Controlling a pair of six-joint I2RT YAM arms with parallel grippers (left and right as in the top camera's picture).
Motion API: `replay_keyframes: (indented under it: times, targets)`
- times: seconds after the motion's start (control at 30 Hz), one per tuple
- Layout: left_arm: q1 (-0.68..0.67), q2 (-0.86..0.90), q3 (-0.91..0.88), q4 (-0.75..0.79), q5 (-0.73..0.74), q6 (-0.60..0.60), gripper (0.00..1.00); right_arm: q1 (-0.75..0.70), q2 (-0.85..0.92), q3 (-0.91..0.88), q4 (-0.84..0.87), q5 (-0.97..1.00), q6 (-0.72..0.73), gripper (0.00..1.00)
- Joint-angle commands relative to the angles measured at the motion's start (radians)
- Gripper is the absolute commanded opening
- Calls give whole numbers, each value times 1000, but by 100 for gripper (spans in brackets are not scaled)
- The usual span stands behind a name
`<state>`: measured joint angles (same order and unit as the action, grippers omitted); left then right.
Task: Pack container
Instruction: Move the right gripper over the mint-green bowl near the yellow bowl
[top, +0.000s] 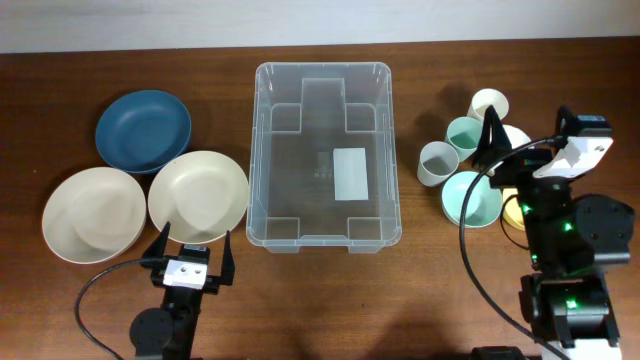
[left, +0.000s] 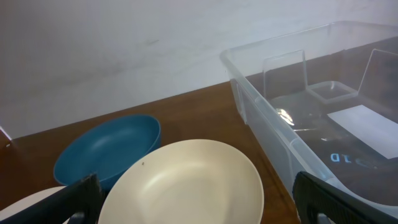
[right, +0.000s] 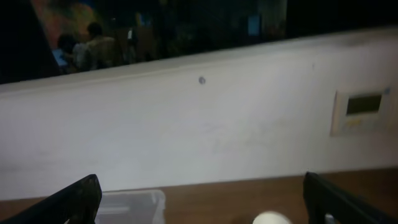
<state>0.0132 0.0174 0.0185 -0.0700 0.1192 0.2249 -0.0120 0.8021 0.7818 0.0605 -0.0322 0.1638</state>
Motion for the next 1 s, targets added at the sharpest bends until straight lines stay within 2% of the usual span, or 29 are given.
replay_keyframes:
  times: [0.0,0.1,0.37,0.47,0.63,0.83,0.97]
  targets:
    - [-4,-6,-10,2,-8,16,99,5,50,17,-36,26,161,100]
    - [-4,-6,-10,2,-8,16,99,5,119,17,-77,27,233,100]
    - [-4,-6,-10,2,-8,16,99,5,282,17,-122,27,233,100]
    - [-4,-6,-10,2,-8,16,99,5,294,17,-204,49,233,98]
    - [-4,-6,-10,2,-8,16,99,-2,237,17,-435,268,185,100]
    - [-4,-6,-10,2,-8,16,99,-166,164,17,-610,279,185,99]
    - [-4,-6,-10,2,-8,16,99,-304,174,17,-683,146,185,99]
